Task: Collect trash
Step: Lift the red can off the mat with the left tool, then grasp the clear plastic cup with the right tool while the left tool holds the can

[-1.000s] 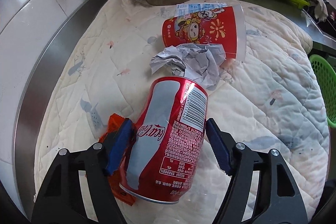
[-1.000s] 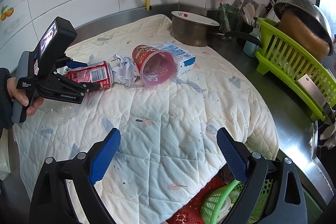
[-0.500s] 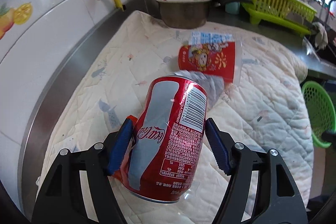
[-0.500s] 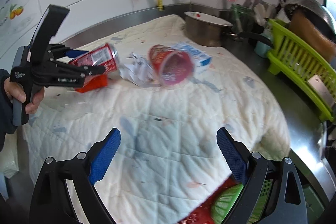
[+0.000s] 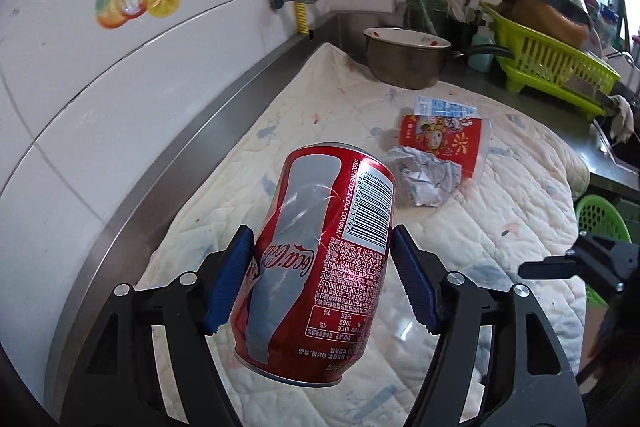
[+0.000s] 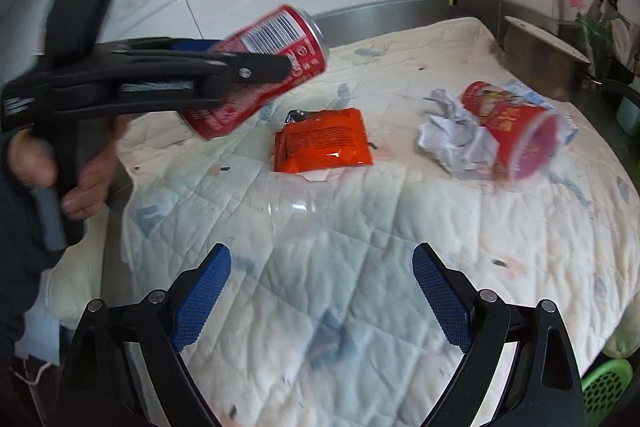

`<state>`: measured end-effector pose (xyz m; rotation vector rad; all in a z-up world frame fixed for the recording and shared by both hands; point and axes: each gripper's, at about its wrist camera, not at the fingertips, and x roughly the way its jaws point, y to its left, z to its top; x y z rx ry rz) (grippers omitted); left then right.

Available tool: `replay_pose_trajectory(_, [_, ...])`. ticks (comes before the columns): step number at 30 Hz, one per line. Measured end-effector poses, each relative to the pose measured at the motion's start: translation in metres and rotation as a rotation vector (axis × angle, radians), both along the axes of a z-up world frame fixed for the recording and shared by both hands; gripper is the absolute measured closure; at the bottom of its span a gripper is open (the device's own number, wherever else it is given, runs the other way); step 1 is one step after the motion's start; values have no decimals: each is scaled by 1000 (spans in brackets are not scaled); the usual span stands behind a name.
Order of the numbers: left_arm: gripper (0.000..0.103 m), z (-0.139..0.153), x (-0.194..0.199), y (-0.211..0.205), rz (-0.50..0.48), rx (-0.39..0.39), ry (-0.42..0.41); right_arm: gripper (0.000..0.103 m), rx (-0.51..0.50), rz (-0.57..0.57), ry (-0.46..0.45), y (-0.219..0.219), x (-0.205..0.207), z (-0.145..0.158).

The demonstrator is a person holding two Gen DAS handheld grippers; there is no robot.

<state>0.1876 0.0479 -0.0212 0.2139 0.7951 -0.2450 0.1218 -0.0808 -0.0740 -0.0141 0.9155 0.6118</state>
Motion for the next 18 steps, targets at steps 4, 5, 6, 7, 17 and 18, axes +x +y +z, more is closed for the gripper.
replay_pose_trajectory(4, [34,-3,-3,16,32,-16,4,17,0,7,33,25,14,-11])
replay_pose_trajectory(5, [34,-4,-4,19,37,-17,5,18,-6,10,37,30,16,-14])
replay_pose_trajectory(6, [34,-5,-5,22,43,-20,6,22,-25,3,33,36,19,-18])
replay_pose_trajectory(7, [34,-6,-5,25,47,-23,7,24,-43,-2,32,41,22,-21])
replay_pose_trajectory(17, [34,-9,-9,33,62,-26,8,77,-126,-102,42,38,34,-39])
replay_pose_trajectory(18, [34,-10,-9,33,61,-28,8,88,-120,-108,48,35,34,-40])
